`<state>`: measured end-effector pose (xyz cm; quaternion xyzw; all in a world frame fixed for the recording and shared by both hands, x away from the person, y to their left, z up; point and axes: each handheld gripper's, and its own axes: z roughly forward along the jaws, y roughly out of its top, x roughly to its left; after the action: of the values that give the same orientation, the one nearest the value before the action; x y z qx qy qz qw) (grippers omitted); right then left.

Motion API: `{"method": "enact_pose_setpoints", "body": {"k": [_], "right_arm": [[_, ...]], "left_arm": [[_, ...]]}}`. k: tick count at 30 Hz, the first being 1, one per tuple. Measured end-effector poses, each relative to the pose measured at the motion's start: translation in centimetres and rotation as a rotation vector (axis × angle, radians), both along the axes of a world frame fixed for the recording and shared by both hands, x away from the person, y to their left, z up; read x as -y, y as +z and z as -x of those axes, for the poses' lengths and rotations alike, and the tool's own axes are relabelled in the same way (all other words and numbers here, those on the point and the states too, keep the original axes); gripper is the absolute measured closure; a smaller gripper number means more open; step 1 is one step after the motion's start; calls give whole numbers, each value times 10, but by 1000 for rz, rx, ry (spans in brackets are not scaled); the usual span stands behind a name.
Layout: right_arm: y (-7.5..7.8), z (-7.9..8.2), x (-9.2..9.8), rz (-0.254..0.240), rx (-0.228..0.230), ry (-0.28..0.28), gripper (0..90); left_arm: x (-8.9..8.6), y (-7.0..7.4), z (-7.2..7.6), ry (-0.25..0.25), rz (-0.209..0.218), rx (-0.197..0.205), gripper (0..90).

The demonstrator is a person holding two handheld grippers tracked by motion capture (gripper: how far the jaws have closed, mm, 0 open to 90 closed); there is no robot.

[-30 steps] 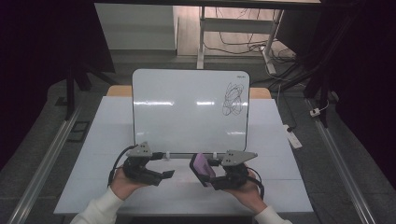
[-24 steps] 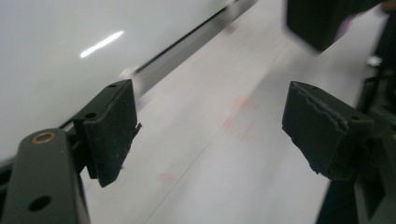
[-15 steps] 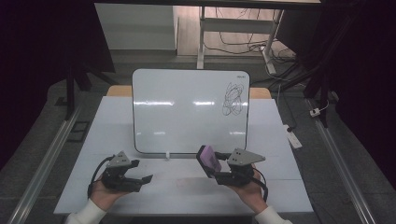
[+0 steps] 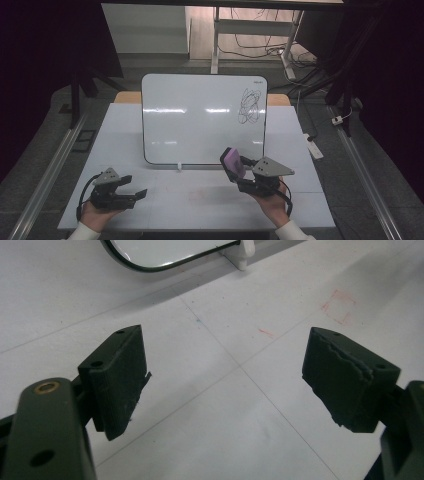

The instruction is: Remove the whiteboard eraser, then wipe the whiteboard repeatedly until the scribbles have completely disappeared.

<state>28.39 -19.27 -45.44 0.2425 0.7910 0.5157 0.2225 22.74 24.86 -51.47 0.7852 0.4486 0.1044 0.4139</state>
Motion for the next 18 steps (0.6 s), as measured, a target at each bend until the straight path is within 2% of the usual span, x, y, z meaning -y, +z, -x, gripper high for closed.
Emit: {"method": "enact_pose_setpoints", "body": {"k": [5, 13, 18], "right_arm": [[0, -1, 2, 0, -1, -19, 406], [1, -3, 6, 5, 8, -41, 406], [6, -5, 9, 2, 18, -48, 406]], "left_arm": [[-1, -1, -2, 0, -9, 3, 191], [-6, -3, -4, 28, -6, 5, 190], [-4, -2, -5, 19, -17, 9, 190]]}}
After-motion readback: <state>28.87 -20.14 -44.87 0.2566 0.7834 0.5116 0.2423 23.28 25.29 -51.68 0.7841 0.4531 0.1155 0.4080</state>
